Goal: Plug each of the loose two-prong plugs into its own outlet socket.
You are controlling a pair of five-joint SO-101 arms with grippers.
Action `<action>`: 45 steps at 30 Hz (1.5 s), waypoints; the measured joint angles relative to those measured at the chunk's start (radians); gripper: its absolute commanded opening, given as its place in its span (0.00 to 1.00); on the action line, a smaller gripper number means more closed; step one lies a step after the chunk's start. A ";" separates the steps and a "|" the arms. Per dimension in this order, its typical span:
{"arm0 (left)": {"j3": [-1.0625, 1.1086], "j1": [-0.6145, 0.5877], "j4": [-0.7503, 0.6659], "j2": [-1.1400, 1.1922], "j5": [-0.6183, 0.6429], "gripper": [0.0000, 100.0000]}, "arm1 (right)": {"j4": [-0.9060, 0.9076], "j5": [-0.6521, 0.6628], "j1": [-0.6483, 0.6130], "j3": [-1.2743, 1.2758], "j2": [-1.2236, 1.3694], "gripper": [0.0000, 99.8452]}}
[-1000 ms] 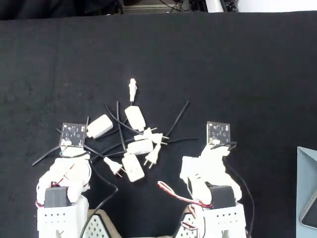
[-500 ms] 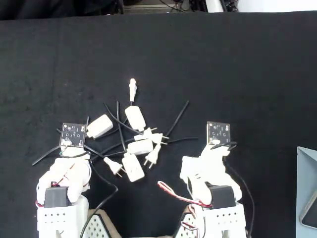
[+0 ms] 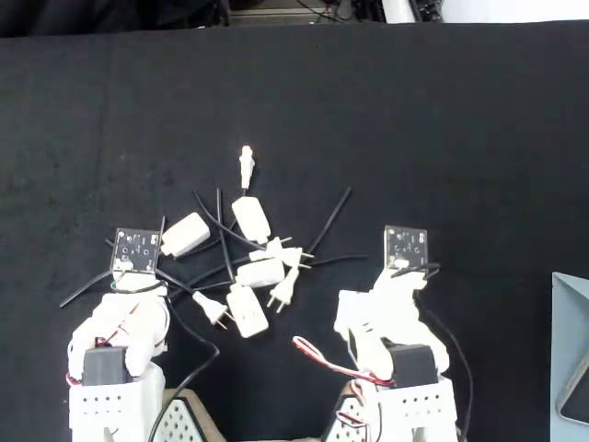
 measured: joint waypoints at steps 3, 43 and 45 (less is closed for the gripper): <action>0.000 0.000 0.000 0.000 0.000 0.03 | 0.000 0.000 0.000 0.000 0.000 0.01; -0.002 -0.295 -0.120 0.000 -0.003 0.03 | -0.195 0.710 0.000 -0.499 0.169 0.02; -0.002 -0.295 -0.120 0.000 -0.003 0.03 | -0.180 0.717 0.000 -0.591 0.304 0.02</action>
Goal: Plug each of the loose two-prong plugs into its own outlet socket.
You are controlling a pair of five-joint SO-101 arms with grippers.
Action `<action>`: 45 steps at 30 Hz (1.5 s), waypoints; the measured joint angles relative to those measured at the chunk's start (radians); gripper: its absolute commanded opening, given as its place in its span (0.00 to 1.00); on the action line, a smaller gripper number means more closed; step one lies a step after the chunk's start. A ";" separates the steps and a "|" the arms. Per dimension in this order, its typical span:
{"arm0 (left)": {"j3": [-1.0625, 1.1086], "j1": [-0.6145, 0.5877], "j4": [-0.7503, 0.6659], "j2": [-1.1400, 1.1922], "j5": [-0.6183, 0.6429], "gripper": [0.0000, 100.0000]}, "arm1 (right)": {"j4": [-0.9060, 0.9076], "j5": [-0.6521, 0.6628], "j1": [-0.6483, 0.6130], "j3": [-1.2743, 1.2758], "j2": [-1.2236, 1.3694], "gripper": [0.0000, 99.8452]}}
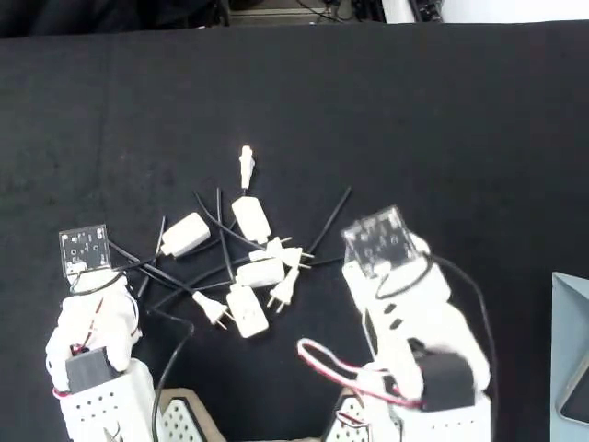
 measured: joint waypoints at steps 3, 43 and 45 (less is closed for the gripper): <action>0.000 0.000 0.000 0.000 0.000 0.03 | 0.054 0.000 -0.002 -0.166 0.241 0.02; 0.000 -0.003 0.000 0.000 0.000 0.03 | 0.236 0.064 -0.353 -0.947 1.829 0.20; 0.000 -0.003 0.000 0.000 0.000 0.03 | 0.236 0.064 -0.353 -0.962 1.860 0.20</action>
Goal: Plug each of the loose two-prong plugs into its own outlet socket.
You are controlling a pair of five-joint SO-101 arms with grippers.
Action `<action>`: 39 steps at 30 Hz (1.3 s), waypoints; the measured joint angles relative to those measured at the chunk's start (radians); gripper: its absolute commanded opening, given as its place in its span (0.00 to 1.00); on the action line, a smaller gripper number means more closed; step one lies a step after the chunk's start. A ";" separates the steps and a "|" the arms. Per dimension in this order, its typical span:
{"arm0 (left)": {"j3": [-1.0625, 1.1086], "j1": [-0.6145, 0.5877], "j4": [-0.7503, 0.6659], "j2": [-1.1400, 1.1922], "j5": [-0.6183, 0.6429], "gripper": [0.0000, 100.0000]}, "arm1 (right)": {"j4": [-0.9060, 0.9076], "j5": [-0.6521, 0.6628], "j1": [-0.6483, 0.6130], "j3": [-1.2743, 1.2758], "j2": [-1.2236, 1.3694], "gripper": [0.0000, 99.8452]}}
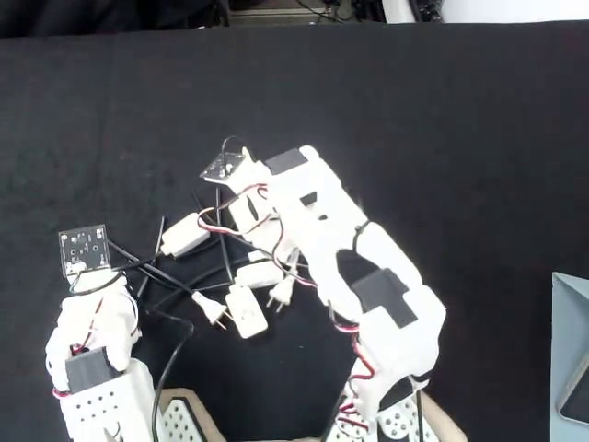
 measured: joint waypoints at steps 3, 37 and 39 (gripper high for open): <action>0.000 0.000 0.000 0.000 0.000 0.03 | 0.012 0.000 0.000 -0.018 0.028 0.20; 0.000 0.000 0.000 0.000 0.000 0.03 | 0.296 -0.015 -0.084 -0.112 -0.029 0.01; 0.000 0.000 0.000 0.000 0.000 0.03 | 0.328 -0.020 -0.083 -0.112 -0.109 0.01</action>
